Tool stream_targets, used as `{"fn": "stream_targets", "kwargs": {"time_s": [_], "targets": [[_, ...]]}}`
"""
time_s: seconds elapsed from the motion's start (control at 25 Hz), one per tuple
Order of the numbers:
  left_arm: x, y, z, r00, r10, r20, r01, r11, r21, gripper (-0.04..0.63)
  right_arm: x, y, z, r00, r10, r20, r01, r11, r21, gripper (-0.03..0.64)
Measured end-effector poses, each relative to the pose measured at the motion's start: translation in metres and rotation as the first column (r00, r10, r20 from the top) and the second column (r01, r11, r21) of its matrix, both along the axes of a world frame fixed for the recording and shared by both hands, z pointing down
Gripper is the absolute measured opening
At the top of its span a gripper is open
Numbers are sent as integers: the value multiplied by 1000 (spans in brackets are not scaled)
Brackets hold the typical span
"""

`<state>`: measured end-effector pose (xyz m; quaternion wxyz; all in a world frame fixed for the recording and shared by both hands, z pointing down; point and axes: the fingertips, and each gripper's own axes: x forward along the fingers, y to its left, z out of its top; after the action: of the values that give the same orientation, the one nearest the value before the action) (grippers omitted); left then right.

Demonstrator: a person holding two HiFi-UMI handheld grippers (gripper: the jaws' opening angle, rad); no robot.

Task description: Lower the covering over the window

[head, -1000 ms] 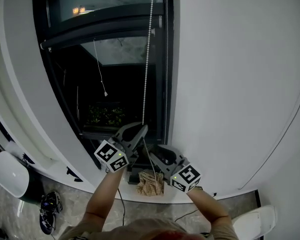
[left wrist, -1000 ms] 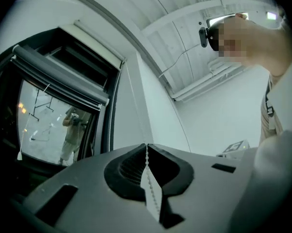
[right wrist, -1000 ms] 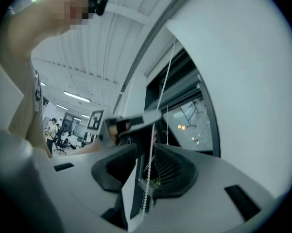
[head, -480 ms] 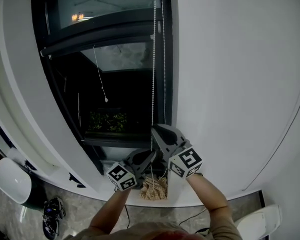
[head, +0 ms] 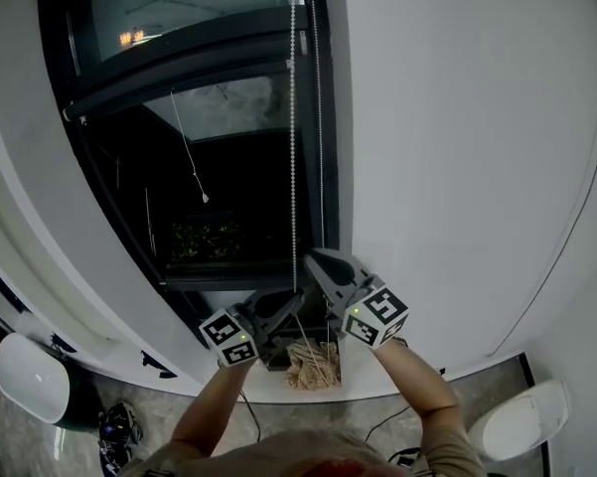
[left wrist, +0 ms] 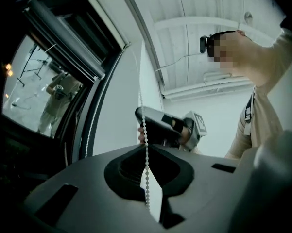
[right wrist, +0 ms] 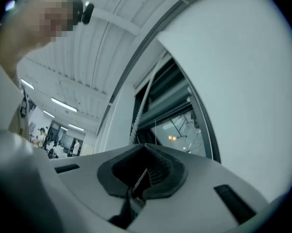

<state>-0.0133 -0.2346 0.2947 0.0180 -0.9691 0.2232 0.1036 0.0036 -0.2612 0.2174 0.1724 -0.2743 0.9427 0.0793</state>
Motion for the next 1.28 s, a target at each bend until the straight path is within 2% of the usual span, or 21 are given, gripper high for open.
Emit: {"fn": "stream_targets", "kwargs": {"time_s": [0.08,0.12,0.16,0.24,0.36,0.4,0.48,0.56,0.64,0.68,0.72,0.76,0.8,0.84,0.92,0.96,1.0,1.04,1.08,1.16,1.28], "targets": [[4,0,1,1000,3,4,-3,1000,-2,23,17,6,-33,994,-28,109,25,999,31,17],[4,1,1,1000,0,0,0,1000,0,23,19,11,-47,990,-51,132,46,998,41,68],[5,3,0,1000,-1,-6,1,1000,1,23,16,15,-57,989,-65,131,59,997,48,93],[5,8,0,1000,12,-16,-12,1000,1,23,5,17,-66,997,-36,75,31,997,70,100],[12,18,2,999,41,-10,-40,999,19,23,-8,13,-69,1000,16,20,-18,996,86,100],[15,21,3,999,44,-12,-44,999,22,23,-9,13,-69,1000,5,28,-7,998,69,55],[15,26,7,999,38,-39,-38,999,13,23,-9,17,-67,998,-23,56,21,999,31,18],[-1,28,2,989,36,-145,-36,999,-1,23,-7,19,-63,998,-4,63,2,1000,29,14],[-34,21,-24,945,33,-326,-34,999,3,51,-5,18,-47,1000,28,14,-28,999,21,12],[-49,16,-44,920,21,-393,-12,1000,24,91,-4,19,-33,1000,20,-15,-20,1000,-5,12],[-56,11,-67,908,7,-419,21,998,62,111,-3,21,-17,999,0,-37,-2,999,-40,12],[-55,6,-89,914,-4,-405,53,993,109,127,-3,23,-3,999,-18,-50,15,997,-71,12],[-45,3,-110,934,-11,-358,71,985,155,165,-4,25,8,998,-31,-58,25,996,-90,12],[-29,0,-125,958,-17,-285,74,980,187,185,-5,28,14,997,-38,-62,32,995,-97,12],[7,-7,-138,993,-29,-111,50,981,187,187,-10,36,17,996,-48,-78,41,996,-82,12],[21,-9,-139,998,-30,-49,38,985,169,183,-12,40,18,995,-47,-93,41,997,-66,12],[28,-10,-140,999,-27,-23,30,988,152,103,-13,44,18,993,-43,-107,38,998,-51,12],[31,-8,-139,999,-20,-29,24,990,141,31,-12,47,20,992,-40,-116,35,998,-43,13],[31,-5,-138,999,-11,-51,18,991,133,18,-10,49,22,992,-40,-120,35,998,-43,12],[33,0,-132,996,1,-91,11,991,132,17,-2,49,29,992,-44,-121,37,997,-61,12],[45,3,-121,997,-6,-71,17,989,148,21,11,48,41,992,-54,-115,43,994,-99,12]]}}
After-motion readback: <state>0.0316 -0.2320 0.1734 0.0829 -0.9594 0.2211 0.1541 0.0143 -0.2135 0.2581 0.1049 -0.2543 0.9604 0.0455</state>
